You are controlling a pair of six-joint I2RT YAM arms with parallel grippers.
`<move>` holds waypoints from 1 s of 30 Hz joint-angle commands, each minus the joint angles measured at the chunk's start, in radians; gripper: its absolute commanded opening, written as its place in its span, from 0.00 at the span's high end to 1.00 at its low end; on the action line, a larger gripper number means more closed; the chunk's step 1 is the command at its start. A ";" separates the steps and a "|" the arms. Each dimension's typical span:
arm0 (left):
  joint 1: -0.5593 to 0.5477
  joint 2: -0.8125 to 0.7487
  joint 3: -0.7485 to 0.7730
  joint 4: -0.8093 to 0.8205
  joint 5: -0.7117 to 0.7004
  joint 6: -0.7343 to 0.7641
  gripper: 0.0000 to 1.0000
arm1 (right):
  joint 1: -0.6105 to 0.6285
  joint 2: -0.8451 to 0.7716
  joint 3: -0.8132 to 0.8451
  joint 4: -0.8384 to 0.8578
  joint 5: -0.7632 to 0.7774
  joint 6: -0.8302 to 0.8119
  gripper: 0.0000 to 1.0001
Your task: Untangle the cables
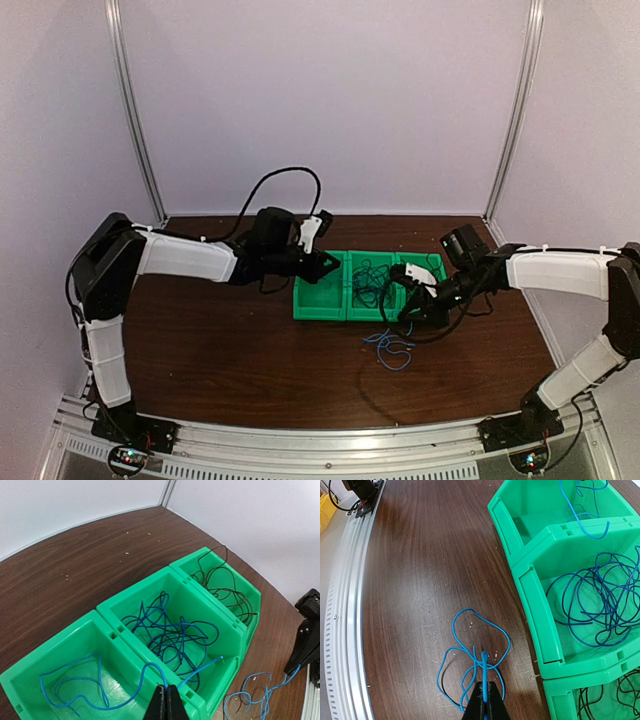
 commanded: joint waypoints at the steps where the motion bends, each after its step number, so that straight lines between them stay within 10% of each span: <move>1: 0.004 -0.015 0.022 0.106 0.130 -0.020 1.00 | 0.007 -0.005 -0.011 0.009 0.008 0.000 1.00; 30: 0.042 0.016 -0.007 -0.024 -0.132 -0.007 0.95 | 0.006 -0.001 -0.010 0.009 0.012 0.001 1.00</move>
